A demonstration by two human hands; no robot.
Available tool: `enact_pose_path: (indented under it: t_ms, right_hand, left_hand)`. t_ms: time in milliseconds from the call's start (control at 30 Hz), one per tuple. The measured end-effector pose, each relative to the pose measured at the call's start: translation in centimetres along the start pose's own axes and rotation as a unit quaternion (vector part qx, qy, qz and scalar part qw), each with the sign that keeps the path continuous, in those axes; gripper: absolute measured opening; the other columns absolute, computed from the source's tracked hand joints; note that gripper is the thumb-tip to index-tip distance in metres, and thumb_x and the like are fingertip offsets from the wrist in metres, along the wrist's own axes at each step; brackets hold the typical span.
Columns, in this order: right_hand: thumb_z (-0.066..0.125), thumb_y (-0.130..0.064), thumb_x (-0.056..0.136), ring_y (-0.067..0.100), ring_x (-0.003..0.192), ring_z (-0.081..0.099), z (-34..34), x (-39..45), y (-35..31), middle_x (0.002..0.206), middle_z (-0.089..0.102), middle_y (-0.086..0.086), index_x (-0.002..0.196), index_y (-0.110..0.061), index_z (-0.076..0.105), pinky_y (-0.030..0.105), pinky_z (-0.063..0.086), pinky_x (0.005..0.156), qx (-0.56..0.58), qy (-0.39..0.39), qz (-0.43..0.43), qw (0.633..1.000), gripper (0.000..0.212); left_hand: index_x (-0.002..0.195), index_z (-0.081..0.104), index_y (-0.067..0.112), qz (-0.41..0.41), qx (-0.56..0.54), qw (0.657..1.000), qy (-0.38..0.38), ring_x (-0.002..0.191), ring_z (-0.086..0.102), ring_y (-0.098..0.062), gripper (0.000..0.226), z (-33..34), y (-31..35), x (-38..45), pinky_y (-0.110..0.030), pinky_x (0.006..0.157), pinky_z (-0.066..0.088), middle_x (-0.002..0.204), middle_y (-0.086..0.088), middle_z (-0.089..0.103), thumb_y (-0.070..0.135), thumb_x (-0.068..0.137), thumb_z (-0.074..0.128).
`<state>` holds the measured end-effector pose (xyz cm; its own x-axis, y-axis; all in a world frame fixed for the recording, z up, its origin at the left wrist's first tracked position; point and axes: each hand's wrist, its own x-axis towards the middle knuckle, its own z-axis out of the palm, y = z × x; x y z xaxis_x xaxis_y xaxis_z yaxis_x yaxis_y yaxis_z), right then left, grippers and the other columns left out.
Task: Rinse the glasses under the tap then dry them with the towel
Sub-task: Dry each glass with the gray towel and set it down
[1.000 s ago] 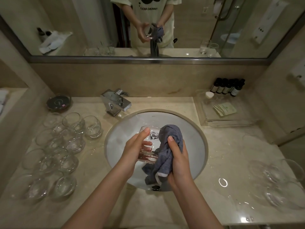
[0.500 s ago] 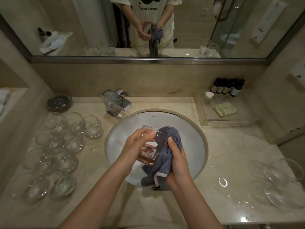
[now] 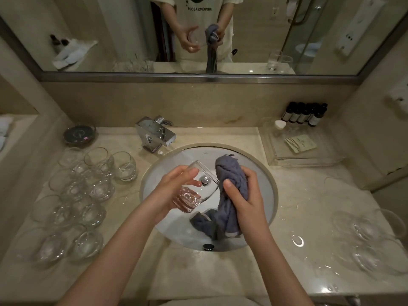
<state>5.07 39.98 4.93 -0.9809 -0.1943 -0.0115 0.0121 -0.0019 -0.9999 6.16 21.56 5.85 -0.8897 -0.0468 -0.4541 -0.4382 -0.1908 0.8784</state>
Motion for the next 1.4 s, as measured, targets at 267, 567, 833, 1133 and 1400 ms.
enact_pose_path:
  t_ms: [267,567,833,1133,1400]
  right_hand:
    - [0.061,-0.056,0.077,0.006,0.102,0.062,0.0,0.3,-1.1,0.106,0.067,-0.016,0.115,-0.048,0.056,0.020,0.047,0.086,-0.123,-0.136,-0.039,0.982,0.039]
    - [0.081,-0.029,0.074,-0.005,0.106,0.061,1.1,0.2,-1.9,0.112,0.067,-0.020,0.118,-0.045,0.058,0.011,0.044,0.090,-0.143,-0.247,0.013,0.958,0.052]
    - [0.078,-0.015,0.077,-0.002,0.107,0.061,2.7,-1.2,0.2,0.107,0.068,-0.023,0.114,-0.044,0.058,0.021,0.047,0.095,-0.120,-0.228,0.032,0.966,0.051]
    - [0.076,-0.017,0.081,-0.012,0.105,0.059,3.1,-0.9,0.4,0.105,0.065,-0.034,0.120,-0.050,0.050,0.010,0.044,0.090,-0.110,-0.106,0.025,0.988,0.058]
    - [0.086,-0.028,0.069,-0.005,0.090,0.061,3.8,-1.2,-0.1,0.097,0.063,-0.023,0.115,-0.035,0.056,0.011,0.045,0.083,-0.152,-0.078,0.024,0.985,0.056]
  left_hand:
    - [0.086,0.073,0.033,0.082,0.168,0.980,-0.069,0.069,0.064,-0.018,0.043,-1.7,2.8,0.7,-0.031,0.067,0.049,0.086,-0.004,0.070,0.055,0.049,0.081]
    - [0.094,0.073,0.031,0.093,0.369,0.910,-0.166,0.092,0.070,-0.022,0.057,-1.8,5.9,1.0,-0.043,0.087,0.056,0.098,-0.006,0.073,0.056,0.045,0.083]
    - [0.089,0.072,0.039,0.047,0.504,0.843,-0.182,0.091,0.068,-0.011,0.061,-1.1,7.0,1.5,-0.041,0.087,0.055,0.093,0.007,0.072,0.072,0.037,0.075]
    - [0.110,0.065,0.021,-0.004,0.076,0.997,0.008,0.081,0.073,-0.012,0.053,0.1,3.8,0.6,-0.029,0.066,0.056,0.096,0.007,0.075,0.050,0.067,0.080]
    - [0.099,0.063,0.008,0.075,-0.024,0.989,0.125,0.062,0.069,-0.011,0.026,2.1,2.9,1.3,-0.022,0.057,0.053,0.079,-0.002,0.070,0.016,0.080,0.078]
